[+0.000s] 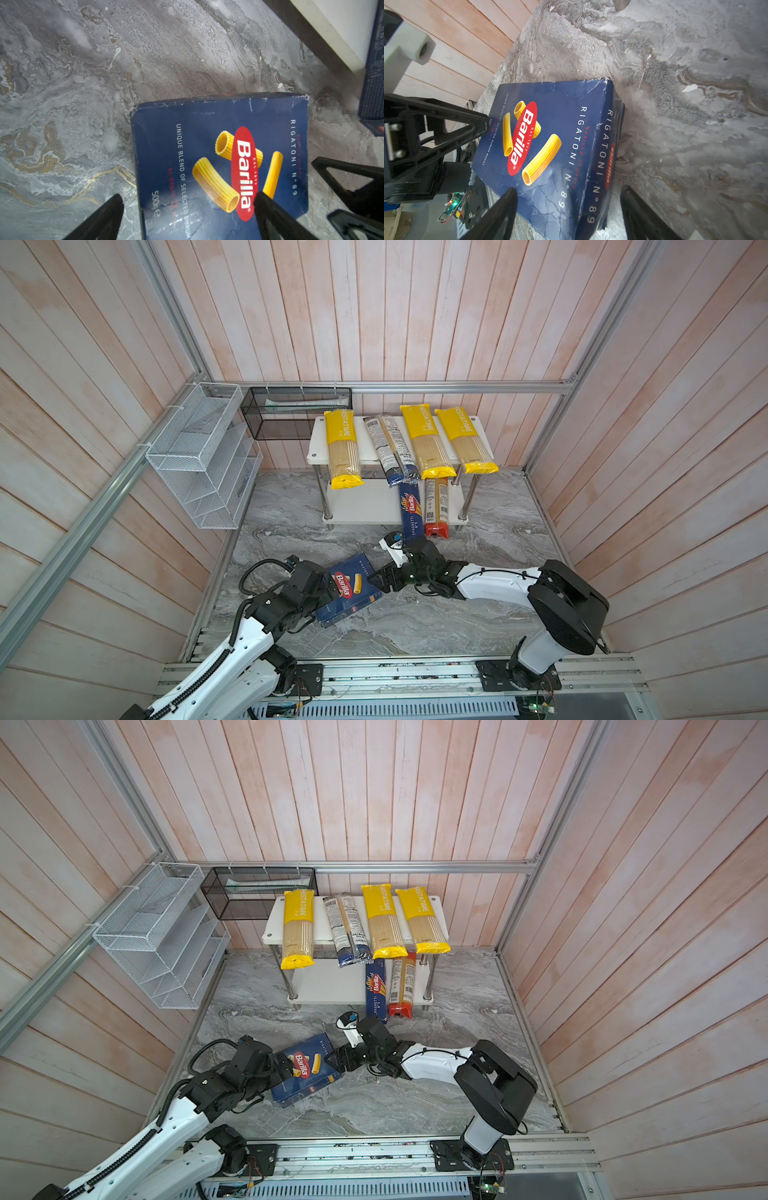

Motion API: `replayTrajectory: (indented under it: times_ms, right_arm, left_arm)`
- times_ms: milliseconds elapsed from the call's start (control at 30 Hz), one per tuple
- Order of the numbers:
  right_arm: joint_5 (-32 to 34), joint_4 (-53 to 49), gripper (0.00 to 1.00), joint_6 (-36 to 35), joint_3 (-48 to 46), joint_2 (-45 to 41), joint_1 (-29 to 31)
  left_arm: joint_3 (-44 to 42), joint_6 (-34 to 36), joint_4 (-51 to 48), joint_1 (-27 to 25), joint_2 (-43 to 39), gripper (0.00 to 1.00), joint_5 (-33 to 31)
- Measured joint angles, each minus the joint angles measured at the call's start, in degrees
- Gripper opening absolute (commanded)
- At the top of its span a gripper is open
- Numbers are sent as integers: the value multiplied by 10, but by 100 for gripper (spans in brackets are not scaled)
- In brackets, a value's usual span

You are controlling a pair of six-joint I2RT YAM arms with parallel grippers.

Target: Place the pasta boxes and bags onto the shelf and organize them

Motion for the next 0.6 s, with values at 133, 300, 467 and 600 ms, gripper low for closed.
replayTrajectory:
  times_ms: [133,300,467,600]
  right_arm:
    - [-10,5,75,0,16,32,3]
    - [-14,12,72,0,29,60,14]
    - [-12,15,69,3,32,65,15]
    - [-11,18,67,11,30,65,16]
  left_arm:
    - [-17,-14,9,-7,-5,100,0]
    - [-51,-16,40,-7,8,99,16]
    - [-56,-14,66,-8,-7,100,22]
    - [-60,-8,80,-8,-24,100,22]
